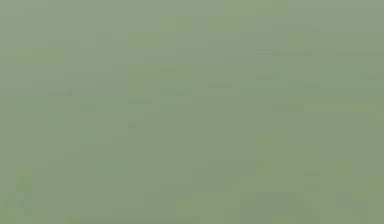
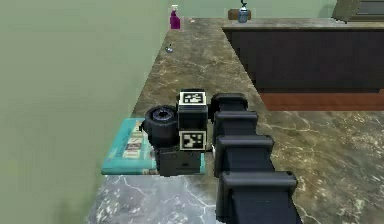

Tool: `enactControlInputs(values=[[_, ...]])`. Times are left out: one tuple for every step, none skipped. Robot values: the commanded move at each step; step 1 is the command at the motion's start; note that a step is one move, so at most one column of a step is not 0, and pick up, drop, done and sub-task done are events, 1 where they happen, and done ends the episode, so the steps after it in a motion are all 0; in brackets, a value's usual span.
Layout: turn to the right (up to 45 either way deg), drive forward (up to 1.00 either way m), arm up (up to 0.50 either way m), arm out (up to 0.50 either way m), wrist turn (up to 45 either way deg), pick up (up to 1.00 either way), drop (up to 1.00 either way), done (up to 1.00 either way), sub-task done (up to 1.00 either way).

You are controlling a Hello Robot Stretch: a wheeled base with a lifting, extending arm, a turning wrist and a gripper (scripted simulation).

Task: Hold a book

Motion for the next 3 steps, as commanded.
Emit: enactControlInputs(values=[[0.0, 0.00, -0.16, 0.00, 0.0, 0.00, 0.00, 0.00, 0.00], [0.0, 0.00, 0.00, 0.00, 0.0, 1.00, 0.00, 0.00, 0.00], [0.0, 0.00, 0.10, 0.00, 0.0, 0.00, 0.00, 0.00, 0.00]])
